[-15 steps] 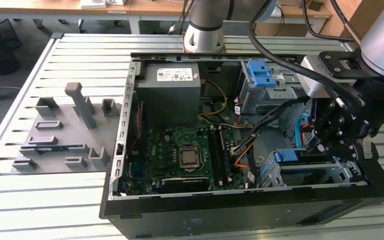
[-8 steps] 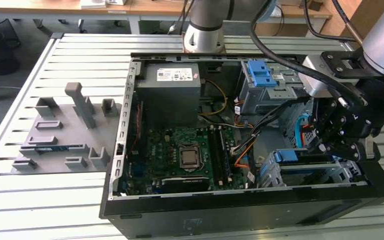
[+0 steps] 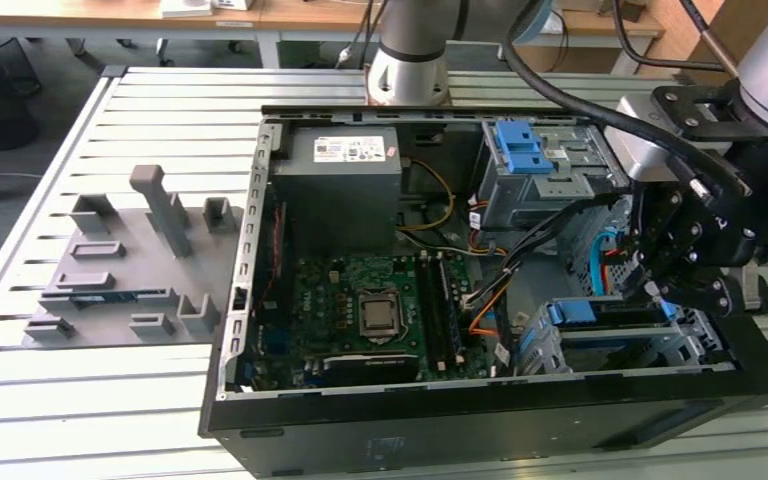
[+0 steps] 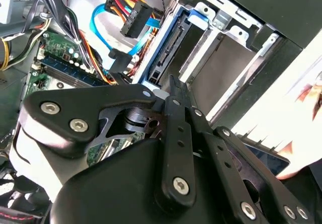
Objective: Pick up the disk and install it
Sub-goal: 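Insert the first disk wire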
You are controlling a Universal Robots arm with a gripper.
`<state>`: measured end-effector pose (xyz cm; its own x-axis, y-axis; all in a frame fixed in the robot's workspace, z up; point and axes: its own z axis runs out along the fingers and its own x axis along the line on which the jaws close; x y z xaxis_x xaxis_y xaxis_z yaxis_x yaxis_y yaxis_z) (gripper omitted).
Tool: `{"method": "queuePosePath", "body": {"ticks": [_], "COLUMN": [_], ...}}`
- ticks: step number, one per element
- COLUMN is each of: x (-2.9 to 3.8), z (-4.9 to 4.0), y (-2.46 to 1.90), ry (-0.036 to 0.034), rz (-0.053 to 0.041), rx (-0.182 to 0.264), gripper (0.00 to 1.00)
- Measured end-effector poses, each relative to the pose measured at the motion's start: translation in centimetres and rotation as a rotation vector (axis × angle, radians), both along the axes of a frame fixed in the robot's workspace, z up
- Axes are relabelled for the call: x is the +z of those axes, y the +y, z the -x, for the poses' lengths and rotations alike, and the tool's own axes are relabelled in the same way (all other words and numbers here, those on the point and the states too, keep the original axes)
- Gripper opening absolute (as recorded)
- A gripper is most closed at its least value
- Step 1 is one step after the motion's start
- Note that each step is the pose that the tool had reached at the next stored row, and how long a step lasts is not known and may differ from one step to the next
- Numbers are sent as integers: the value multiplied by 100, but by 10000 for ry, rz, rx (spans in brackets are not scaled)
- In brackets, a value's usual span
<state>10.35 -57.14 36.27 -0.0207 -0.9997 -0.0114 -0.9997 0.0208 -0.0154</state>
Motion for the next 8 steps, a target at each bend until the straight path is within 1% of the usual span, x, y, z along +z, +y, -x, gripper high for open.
{"method": "queuePosePath", "body": {"ticks": [3,8], "x": [26,32], "z": [-1,-1], "y": [-1,0], "ry": [0,0], "rz": [-3,0], "rx": [0,0], "gripper": [11,11]}}
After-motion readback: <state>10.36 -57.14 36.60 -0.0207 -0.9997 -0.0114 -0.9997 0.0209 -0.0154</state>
